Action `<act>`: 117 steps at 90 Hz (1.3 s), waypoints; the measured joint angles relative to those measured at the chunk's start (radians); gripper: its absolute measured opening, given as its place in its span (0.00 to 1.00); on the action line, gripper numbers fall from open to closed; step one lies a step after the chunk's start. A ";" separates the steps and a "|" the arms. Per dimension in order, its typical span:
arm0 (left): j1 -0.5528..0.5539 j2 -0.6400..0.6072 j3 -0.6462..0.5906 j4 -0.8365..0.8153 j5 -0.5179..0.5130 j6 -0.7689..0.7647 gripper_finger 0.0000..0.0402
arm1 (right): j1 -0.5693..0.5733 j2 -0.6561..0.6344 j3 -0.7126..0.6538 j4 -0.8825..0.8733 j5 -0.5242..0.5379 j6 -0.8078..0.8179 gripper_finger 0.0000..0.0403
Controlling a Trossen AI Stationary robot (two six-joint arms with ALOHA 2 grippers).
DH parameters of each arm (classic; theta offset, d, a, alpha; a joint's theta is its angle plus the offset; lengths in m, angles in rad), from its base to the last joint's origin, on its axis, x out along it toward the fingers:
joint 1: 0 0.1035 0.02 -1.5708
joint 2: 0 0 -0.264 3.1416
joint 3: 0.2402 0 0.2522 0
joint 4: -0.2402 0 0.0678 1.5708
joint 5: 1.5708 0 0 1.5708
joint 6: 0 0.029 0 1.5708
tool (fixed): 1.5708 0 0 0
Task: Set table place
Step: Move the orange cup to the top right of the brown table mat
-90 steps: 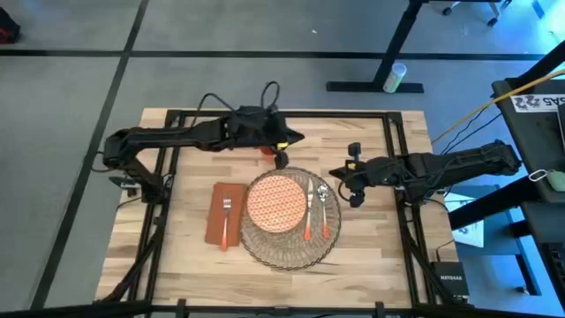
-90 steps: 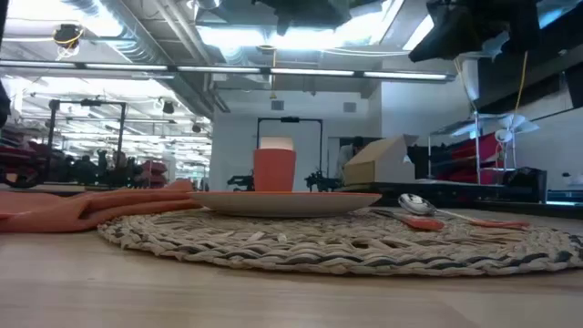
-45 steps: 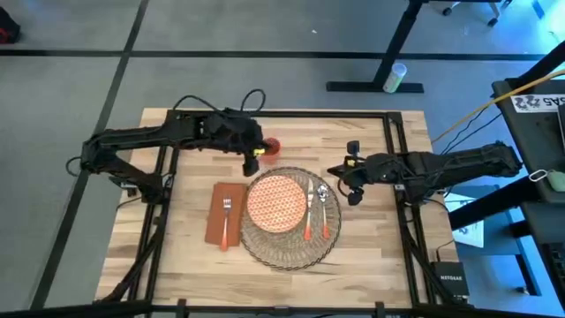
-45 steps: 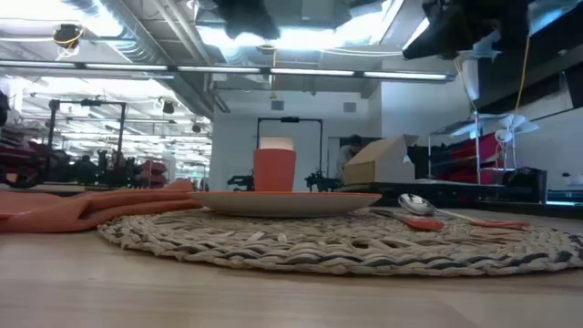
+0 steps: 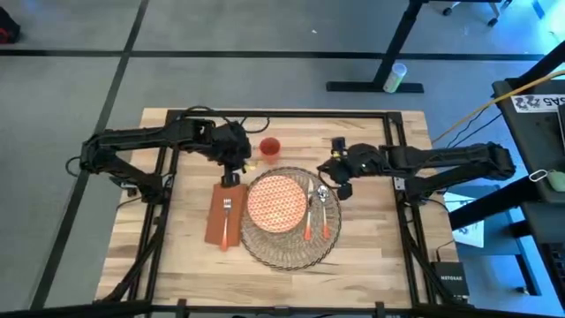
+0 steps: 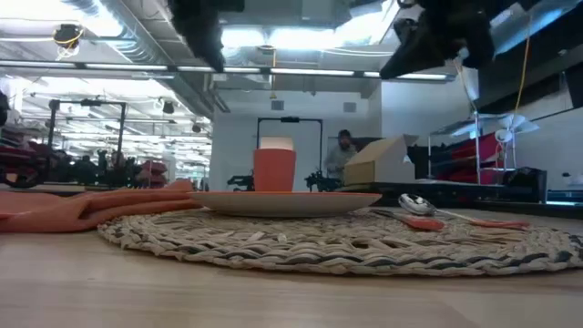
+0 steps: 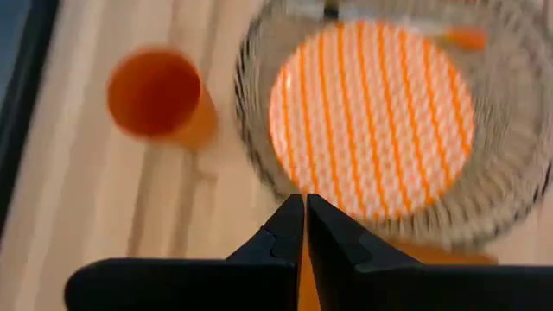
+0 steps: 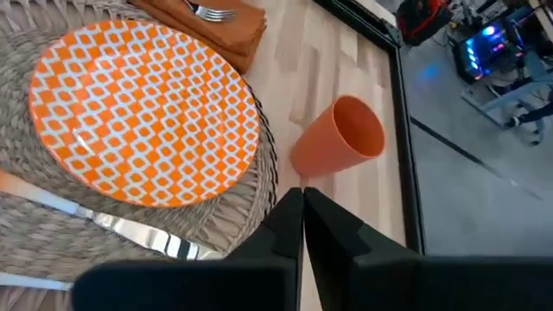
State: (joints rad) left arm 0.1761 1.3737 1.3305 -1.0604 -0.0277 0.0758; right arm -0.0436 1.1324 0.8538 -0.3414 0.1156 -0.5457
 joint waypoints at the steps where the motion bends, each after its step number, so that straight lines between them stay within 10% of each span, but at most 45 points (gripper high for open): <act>1: 0.000 -0.002 0.000 -0.006 0.000 0.005 0.00 | -0.003 0.004 0.005 -0.001 -0.006 -0.007 0.00; 63: 0.009 -0.126 -0.301 -0.003 0.077 -0.002 0.00 | -0.176 0.439 0.491 -0.350 -0.232 -0.296 0.11; 117: 0.042 -0.126 -0.317 -0.003 0.083 0.021 0.00 | -0.276 0.834 0.839 -0.466 -0.240 -0.482 0.27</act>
State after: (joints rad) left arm 0.2179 1.2480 1.0138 -1.0635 0.0549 0.0969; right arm -0.3193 1.9666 1.6924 -0.8076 -0.1247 -1.0278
